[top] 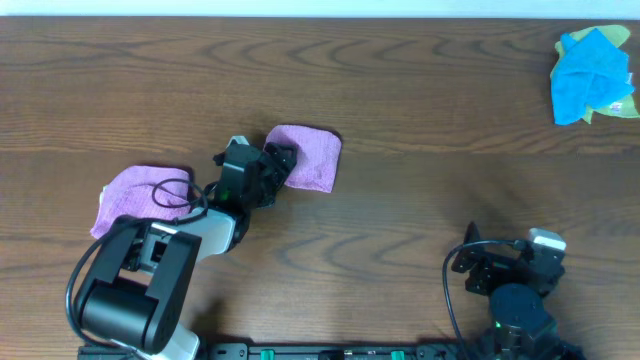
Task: Fold the cloth
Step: 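Grasp the purple square's edge with the left gripper and lift it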
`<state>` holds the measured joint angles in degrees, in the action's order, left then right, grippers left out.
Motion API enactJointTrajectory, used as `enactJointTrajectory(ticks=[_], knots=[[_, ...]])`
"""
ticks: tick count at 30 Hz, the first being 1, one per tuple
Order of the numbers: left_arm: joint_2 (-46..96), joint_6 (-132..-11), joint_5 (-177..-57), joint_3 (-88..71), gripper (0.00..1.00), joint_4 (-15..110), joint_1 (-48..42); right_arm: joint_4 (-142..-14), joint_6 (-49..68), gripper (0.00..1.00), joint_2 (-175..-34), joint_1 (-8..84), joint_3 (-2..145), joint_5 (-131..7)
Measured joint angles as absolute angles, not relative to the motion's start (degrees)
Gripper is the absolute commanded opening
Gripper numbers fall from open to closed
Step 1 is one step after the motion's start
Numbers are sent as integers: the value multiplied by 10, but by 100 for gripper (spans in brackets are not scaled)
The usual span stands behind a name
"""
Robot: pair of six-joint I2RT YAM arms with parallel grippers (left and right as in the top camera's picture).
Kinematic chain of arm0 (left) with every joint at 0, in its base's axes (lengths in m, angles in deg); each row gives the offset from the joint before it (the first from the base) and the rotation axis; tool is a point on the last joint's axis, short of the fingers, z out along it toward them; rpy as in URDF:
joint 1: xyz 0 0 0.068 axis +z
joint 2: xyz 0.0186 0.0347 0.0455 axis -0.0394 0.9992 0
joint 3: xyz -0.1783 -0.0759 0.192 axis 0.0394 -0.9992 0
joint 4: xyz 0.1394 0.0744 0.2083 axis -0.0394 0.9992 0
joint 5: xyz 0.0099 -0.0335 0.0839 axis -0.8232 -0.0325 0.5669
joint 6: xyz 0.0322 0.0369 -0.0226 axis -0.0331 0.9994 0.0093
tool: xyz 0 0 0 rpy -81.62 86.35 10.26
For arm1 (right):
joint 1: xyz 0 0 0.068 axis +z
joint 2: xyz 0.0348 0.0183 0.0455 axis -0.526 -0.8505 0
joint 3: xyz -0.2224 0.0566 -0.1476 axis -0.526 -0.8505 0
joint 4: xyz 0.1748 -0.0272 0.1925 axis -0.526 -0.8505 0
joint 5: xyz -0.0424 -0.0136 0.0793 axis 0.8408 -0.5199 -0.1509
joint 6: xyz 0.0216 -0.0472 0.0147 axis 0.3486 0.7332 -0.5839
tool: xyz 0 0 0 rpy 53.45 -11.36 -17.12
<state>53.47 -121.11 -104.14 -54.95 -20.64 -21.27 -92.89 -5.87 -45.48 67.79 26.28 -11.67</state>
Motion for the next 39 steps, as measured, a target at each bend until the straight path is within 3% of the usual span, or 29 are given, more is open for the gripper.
enactJointTrajectory(ticks=[3, 14, 26, 32, 39], knots=[[550, -1213, -1041, -537, 72, -209, -217, -929, -59, 99, -455, 678, 263, -117], [573, -1218, -1038, -533, 6, -188, -219, -929, -59, 99, -455, 678, 263, -117], [576, -1124, -1073, -518, 5, -167, -219, -929, -59, 99, -455, 678, 263, -116], [557, -1039, -1100, -446, 5, -17, -211, -929, -59, 99, -455, 678, 263, -116], [413, -965, -1116, -411, 5, 140, -158, -929, -59, 99, -455, 678, 263, -116]])
